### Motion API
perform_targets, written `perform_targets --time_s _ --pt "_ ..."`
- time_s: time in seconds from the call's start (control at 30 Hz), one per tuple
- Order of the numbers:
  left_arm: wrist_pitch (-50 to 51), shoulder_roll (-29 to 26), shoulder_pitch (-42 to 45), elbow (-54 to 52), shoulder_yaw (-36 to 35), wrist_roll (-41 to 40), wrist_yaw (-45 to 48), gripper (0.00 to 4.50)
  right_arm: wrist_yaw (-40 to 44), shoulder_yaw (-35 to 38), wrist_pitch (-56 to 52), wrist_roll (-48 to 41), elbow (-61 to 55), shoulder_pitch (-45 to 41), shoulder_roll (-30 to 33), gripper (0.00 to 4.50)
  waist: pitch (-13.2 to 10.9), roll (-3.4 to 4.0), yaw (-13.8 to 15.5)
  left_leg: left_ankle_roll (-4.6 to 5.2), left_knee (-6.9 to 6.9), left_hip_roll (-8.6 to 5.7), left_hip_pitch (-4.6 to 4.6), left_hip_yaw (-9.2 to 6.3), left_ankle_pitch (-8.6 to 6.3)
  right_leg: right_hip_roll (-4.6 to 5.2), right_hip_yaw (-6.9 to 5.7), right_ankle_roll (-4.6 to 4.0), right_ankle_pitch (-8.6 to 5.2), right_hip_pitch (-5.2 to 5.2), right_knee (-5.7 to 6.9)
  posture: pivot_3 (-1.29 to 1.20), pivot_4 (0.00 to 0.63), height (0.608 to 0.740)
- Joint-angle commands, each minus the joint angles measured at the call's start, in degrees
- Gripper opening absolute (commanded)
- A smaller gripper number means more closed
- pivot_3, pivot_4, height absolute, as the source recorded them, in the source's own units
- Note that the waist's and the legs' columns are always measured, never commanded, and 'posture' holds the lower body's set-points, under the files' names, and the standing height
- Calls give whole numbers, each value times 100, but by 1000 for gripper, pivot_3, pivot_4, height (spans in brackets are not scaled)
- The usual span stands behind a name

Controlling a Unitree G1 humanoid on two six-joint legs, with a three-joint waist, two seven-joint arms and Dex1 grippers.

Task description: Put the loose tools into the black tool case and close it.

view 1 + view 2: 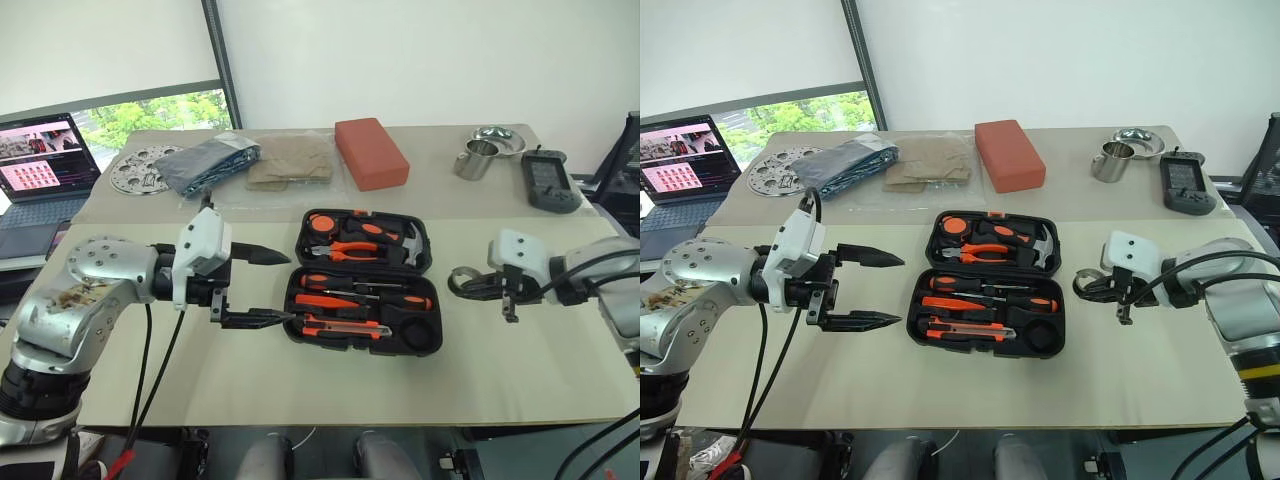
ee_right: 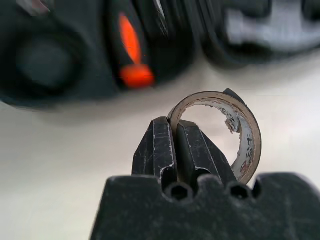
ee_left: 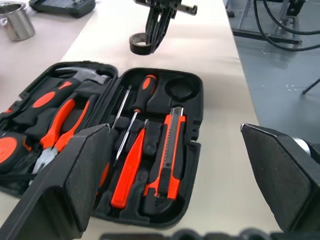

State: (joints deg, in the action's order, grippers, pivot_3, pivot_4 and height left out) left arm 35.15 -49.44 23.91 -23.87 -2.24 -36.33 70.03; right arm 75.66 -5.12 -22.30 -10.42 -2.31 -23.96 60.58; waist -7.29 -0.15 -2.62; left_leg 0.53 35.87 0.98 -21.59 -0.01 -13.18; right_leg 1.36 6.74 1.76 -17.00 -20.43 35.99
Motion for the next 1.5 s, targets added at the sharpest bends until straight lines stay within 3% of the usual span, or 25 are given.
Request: perform_targets --time_s 0.03,0.2,0.63,1.07,1.23,1.37,1.5 --pt "-154 42 194 -53 74 -111 150 4500 99 136 -913 -667 -1733 368 182 44 0 0 12 0 0 1 -2 -2 0 0 -2 0 0 -1 1 0 150 740" --pt "-219 147 393 56 250 -50 278 4500 -228 -197 -1206 -583 -2539 728 136 44 -3 -6 19 0 5 -2 -7 -3 0 1 -3 7 -4 -1 -2 0 150 740" --pt "-329 196 563 207 399 32 350 4500 -597 -685 -963 -185 -2381 663 -70 44 -5 -9 13 0 6 -3 -9 -1 0 -2 -2 14 -8 -7 -2 0 150 740" --pt "-401 149 451 405 212 128 194 4500 -488 -157 -1266 -709 -2266 424 -30 4457 -5 -10 13 0 6 -2 -9 -2 0 -1 -2 13 -8 -7 -1 0 150 740" --pt "-564 522 451 1409 116 637 -616 4500 -1048 488 -1531 -1011 -971 -143 -548 4457 -13 -22 16 0 7 -4 7 0 1 0 0 1 -1 3 1 0 150 740" --pt "-104 717 711 2125 247 653 -792 4500 -1519 886 -2221 -1318 24 -554 -1044 4457 -13 -28 19 0 5 -3 2 -2 1 0 -3 -3 2 0 2 0 150 740" --pt "249 1097 1601 3677 252 773 -970 4500 -2192 1218 -2517 -1304 1454 -1245 -1560 4457 -13 -28 35 1 8 -9 -9 -4 1 3 -6 -5 4 -10 9 0 150 740"
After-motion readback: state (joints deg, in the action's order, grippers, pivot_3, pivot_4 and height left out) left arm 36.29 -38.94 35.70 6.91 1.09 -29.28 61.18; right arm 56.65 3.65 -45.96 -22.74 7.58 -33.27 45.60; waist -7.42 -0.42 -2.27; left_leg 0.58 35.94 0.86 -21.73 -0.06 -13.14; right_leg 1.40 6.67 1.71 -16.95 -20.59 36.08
